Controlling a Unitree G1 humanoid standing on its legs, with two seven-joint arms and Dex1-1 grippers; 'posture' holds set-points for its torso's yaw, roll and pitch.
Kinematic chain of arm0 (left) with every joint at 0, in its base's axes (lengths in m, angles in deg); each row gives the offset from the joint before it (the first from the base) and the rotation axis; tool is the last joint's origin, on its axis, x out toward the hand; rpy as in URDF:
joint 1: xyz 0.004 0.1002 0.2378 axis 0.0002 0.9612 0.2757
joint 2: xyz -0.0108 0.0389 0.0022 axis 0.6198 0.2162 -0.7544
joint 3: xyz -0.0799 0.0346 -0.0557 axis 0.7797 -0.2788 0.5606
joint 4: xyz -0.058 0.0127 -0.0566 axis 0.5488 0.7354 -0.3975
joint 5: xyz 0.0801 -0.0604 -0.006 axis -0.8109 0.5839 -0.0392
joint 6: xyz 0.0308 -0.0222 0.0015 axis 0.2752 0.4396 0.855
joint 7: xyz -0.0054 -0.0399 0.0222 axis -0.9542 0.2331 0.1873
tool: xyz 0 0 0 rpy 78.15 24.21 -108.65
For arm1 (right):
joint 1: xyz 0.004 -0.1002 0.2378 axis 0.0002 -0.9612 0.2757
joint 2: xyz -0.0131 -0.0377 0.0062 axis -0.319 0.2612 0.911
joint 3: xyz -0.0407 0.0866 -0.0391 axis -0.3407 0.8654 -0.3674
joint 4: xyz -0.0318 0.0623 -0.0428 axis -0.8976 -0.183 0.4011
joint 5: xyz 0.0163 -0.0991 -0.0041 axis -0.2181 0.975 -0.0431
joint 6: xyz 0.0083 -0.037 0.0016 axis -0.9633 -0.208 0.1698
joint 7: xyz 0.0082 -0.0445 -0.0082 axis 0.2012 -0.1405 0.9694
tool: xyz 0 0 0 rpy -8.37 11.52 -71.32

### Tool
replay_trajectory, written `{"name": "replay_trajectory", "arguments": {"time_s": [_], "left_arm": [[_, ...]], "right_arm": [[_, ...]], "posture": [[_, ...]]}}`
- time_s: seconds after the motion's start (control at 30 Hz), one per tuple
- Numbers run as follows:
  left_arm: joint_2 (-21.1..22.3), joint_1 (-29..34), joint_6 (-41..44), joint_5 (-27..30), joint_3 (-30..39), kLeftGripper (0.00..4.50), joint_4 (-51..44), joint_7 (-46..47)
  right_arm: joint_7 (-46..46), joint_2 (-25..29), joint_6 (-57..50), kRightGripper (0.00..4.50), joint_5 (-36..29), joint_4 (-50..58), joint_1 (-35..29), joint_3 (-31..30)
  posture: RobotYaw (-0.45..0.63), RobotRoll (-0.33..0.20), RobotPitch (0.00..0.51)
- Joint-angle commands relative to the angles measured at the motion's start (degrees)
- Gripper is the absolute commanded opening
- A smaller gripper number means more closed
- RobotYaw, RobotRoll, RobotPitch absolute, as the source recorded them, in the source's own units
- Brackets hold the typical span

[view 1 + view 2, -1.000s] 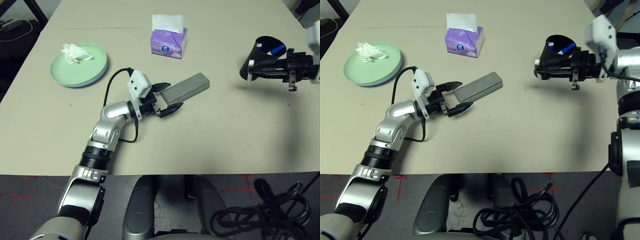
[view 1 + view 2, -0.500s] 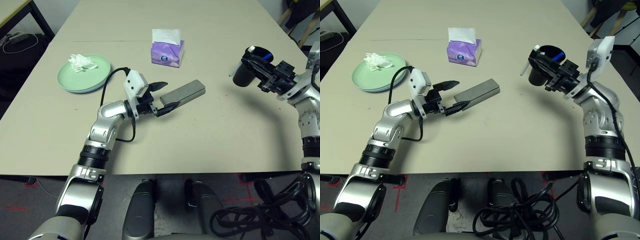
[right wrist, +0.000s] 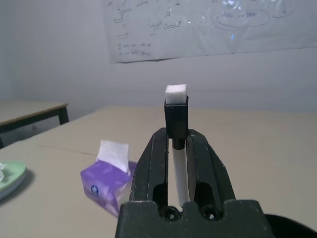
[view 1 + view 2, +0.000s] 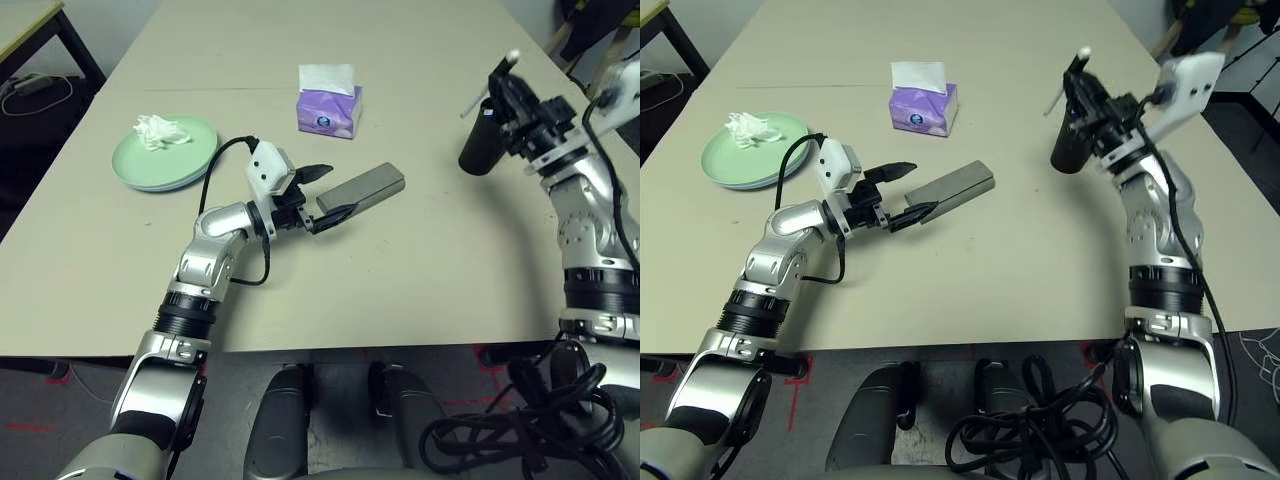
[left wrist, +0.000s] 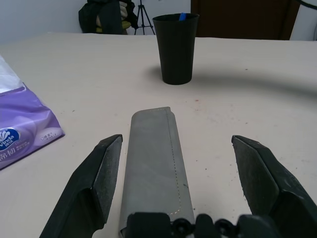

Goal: Organize and tidy the items on the table.

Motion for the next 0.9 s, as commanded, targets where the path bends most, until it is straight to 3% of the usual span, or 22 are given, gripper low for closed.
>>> {"name": "replay_trajectory", "arguments": {"time_s": [0.03, 0.37, 0.9], "left_arm": [[0.4, 1.1, 0.5, -0.6, 0.0, 4.5, -1.1, 0.2], [0.3, 0.6, 0.5, -0.8, -0.3, 4.5, -0.4, 0.0], [0.0, -1.9, 1.7, -1.2, 0.8, 4.5, 1.0, 1.8]], "right_arm": [[-5.0, 1.7, -4.1, 0.34, -0.5, -1.3, 2.5, 2.6], [-17.6, 2.4, -14.1, 0.34, 3.3, 0.6, 2.4, 2.3], [-17.4, 2.9, -17.6, 0.34, 5.3, 0.7, 2.7, 1.6]], "posture": [[0.07, 0.0, 0.124], [0.06, 0.0, 0.128], [0.06, 0.0, 0.127]]}}
